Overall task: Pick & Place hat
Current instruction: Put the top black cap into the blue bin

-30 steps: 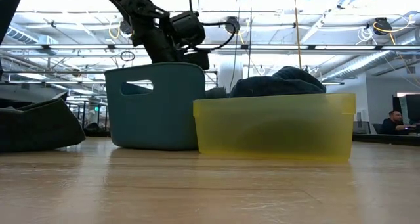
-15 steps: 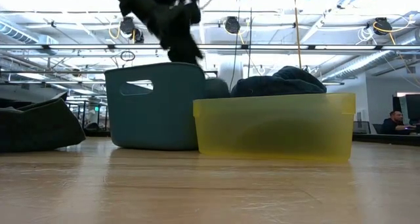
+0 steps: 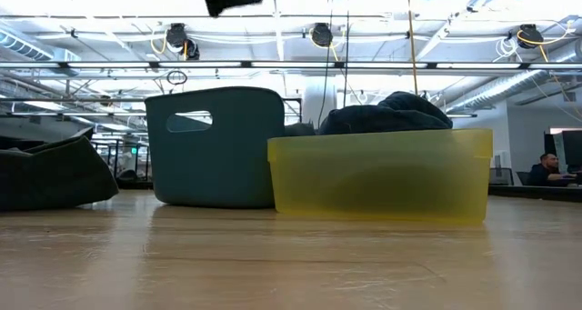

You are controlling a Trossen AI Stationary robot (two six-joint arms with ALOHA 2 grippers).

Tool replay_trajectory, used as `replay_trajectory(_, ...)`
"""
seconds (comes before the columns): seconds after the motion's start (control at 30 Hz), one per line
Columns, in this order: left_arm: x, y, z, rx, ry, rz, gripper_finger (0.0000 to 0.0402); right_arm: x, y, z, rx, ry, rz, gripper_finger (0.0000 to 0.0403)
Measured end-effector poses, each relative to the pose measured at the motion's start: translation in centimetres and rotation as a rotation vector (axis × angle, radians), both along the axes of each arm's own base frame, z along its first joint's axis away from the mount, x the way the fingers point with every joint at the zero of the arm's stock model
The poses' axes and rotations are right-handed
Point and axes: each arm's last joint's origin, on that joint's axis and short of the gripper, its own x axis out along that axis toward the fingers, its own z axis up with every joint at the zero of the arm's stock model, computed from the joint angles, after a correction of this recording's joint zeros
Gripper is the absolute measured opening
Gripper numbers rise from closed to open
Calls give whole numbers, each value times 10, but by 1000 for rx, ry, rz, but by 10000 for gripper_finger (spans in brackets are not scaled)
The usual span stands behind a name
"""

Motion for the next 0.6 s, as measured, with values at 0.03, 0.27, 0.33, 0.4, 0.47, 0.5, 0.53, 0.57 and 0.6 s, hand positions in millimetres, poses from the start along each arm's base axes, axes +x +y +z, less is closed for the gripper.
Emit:
replay_trajectory(0.03, -4, -2, 5, -6, -27, -1, 395, 0, 0, 0, -8, -1, -5, 345)
replay_trajectory(0.27, -37, -15, 34, -76, -159, 1, 395, 0, 0, 0, -49, -4, -18, 345)
replay_trajectory(0.33, -44, -18, 39, -88, -185, -3, 395, 0, 0, 0, -48, -4, -18, 345)
replay_trajectory(0.4, -51, -20, 44, -103, -207, -2, 395, 0, 0, -1, -48, 1, -18, 345)
replay_trajectory(0.47, -56, -22, 48, -114, -224, -4, 395, 1, 0, -2, -47, 13, -18, 345)
replay_trajectory(0.5, -58, -23, 49, -119, -231, -6, 395, 1, 0, -3, -46, 23, -17, 345)
replay_trajectory(0.53, -60, -23, 50, -120, -237, -7, 395, 1, 0, -4, -45, 32, -17, 345)
replay_trajectory(0.57, -61, -23, 51, -119, -240, -7, 395, 1, 0, -4, -44, 42, -17, 345)
replay_trajectory(0.6, -62, -24, 51, -119, -243, -6, 395, 2, 0, -6, -46, 55, -18, 345)
